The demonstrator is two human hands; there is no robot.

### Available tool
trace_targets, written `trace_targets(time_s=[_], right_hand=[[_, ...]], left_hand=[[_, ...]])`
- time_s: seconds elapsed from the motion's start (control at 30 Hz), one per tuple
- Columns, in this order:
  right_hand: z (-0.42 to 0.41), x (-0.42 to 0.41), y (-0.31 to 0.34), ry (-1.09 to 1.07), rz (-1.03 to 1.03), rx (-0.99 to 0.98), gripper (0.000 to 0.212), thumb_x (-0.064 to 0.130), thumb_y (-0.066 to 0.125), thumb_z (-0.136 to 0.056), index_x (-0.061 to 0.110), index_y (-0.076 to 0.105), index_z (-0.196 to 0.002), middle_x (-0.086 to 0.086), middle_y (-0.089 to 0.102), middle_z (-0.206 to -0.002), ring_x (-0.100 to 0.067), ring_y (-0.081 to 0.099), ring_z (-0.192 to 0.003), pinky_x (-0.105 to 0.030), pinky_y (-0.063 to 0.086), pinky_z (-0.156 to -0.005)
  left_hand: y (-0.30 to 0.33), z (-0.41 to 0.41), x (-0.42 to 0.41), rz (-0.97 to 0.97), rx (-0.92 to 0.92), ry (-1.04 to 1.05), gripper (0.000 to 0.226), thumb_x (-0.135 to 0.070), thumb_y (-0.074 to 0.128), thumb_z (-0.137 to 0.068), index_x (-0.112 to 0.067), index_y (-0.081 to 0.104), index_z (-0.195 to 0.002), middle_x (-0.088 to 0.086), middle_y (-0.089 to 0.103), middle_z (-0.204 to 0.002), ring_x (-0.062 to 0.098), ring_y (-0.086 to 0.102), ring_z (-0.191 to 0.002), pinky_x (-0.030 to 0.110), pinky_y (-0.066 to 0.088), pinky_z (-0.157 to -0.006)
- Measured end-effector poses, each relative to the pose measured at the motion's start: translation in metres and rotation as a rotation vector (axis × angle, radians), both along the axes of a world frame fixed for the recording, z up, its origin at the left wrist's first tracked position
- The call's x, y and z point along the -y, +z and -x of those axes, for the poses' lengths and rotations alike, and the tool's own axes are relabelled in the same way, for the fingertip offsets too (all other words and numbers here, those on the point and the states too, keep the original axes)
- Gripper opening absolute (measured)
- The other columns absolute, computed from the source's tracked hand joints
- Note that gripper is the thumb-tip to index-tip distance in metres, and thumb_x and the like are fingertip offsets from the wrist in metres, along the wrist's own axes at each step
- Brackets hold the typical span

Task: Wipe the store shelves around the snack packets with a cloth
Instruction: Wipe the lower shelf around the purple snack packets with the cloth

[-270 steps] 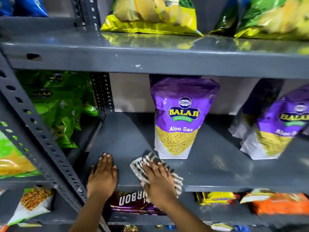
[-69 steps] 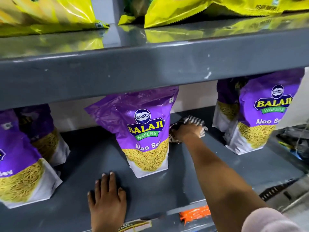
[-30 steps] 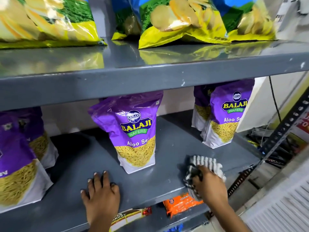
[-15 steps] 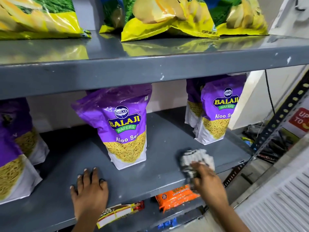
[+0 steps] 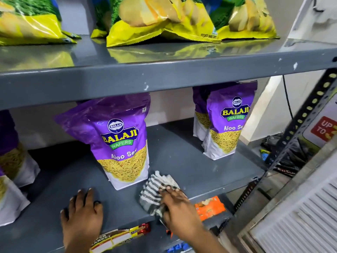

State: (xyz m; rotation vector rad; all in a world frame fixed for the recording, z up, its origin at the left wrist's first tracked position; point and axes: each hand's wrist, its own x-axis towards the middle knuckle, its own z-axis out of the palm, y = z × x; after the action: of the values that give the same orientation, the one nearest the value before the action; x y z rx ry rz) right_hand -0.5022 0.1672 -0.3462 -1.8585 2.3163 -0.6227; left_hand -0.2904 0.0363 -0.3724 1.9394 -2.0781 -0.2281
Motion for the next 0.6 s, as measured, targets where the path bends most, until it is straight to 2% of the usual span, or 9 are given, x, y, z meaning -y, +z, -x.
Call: trace_targets(time_s=[0.07,0.13,0.2,0.27,0.37,0.43,0.47,0.53,0.6], right_hand=[[0.033,-0.003,-0.008,-0.048,-0.013,0.081,0.057,0.031,0.033,-0.061,0.024,0.059,-0.11,-0.003,0.068,-0.116,-0.019,0.061,-0.112,-0.03,0.051,-0.093],[0.083,-0.018,-0.007,-0.185,-0.093,0.149,0.056,0.032,0.035,-0.068,0.022,0.057,-0.118,-0.006,0.059,-0.128,-0.024,0.052,-0.119,-0.031,0.045,-0.1],[0.135,-0.036,0.005,-0.326,-0.138,0.179,0.043,0.018,0.048,-0.077,0.022,0.055,-0.12,-0.009,0.055,-0.132,-0.026,0.052,-0.116,-0.035,0.044,-0.097],[0.184,-0.047,0.018,-0.462,-0.23,0.158,0.047,0.002,0.05,-0.077,0.022,0.055,-0.12,-0.013,0.055,-0.132,-0.028,0.056,-0.111,-0.036,0.048,-0.09],[0.227,-0.042,0.03,-0.53,-0.418,0.172,0.033,0.002,0.048,-0.076,0.009,0.06,-0.107,-0.015,0.058,-0.129,-0.032,0.057,-0.11,-0.038,0.048,-0.089],[0.226,-0.033,0.037,-0.542,-0.373,0.222,0.018,0.015,0.056,-0.082,0.006,0.061,-0.097,-0.019,0.06,-0.122,-0.032,0.057,-0.103,-0.04,0.046,-0.087],[0.223,-0.029,0.034,-0.564,-0.299,0.25,0.022,0.023,0.06,-0.083,0.006,0.06,-0.096,-0.022,0.059,-0.118,-0.033,0.057,-0.099,-0.041,0.046,-0.085],[0.208,-0.026,0.022,-0.654,-0.142,0.246,0.041,0.034,0.062,-0.083,0.007,0.053,-0.113,-0.025,0.05,-0.124,-0.04,0.054,-0.105,-0.045,0.045,-0.09],[0.193,-0.025,0.006,-0.658,-0.112,0.115,0.051,0.029,0.061,-0.084,0.005,0.046,-0.126,-0.029,0.043,-0.131,-0.046,0.048,-0.114,-0.049,0.042,-0.097]], left_hand=[[-0.001,0.0,0.001,0.027,-0.011,-0.009,0.063,-0.036,0.024,-0.075,-0.011,0.051,-0.126,0.021,0.047,-0.135,0.043,0.039,-0.124,0.062,0.028,-0.098],[-0.001,-0.001,0.001,0.034,0.01,-0.047,0.066,-0.039,0.022,-0.074,-0.008,0.053,-0.123,0.024,0.048,-0.133,0.045,0.041,-0.121,0.065,0.03,-0.095],[-0.001,0.0,0.0,0.057,-0.004,-0.041,0.062,-0.036,0.025,-0.073,-0.006,0.058,-0.117,0.026,0.053,-0.126,0.048,0.047,-0.114,0.067,0.033,-0.09],[-0.002,0.001,0.001,0.064,-0.011,-0.018,0.06,-0.034,0.027,-0.072,-0.007,0.059,-0.115,0.026,0.055,-0.124,0.048,0.048,-0.113,0.066,0.034,-0.089],[0.0,0.001,0.0,0.051,0.001,-0.031,0.061,-0.035,0.026,-0.071,-0.007,0.059,-0.114,0.027,0.056,-0.122,0.049,0.049,-0.111,0.065,0.035,-0.089],[0.003,0.0,-0.001,0.039,-0.004,-0.029,0.063,-0.037,0.023,-0.071,-0.008,0.057,-0.116,0.025,0.054,-0.126,0.048,0.046,-0.115,0.064,0.033,-0.092],[0.004,0.0,-0.002,0.034,-0.003,-0.025,0.064,-0.037,0.022,-0.071,-0.01,0.056,-0.118,0.023,0.053,-0.128,0.047,0.044,-0.118,0.063,0.031,-0.094],[0.003,-0.001,-0.002,0.027,0.01,-0.031,0.064,-0.037,0.022,-0.071,-0.01,0.054,-0.12,0.022,0.052,-0.13,0.045,0.042,-0.12,0.063,0.03,-0.096],[0.003,-0.001,0.0,-0.006,0.018,-0.058,0.063,-0.036,0.022,-0.072,-0.008,0.055,-0.118,0.023,0.054,-0.127,0.046,0.045,-0.117,0.064,0.032,-0.094]])
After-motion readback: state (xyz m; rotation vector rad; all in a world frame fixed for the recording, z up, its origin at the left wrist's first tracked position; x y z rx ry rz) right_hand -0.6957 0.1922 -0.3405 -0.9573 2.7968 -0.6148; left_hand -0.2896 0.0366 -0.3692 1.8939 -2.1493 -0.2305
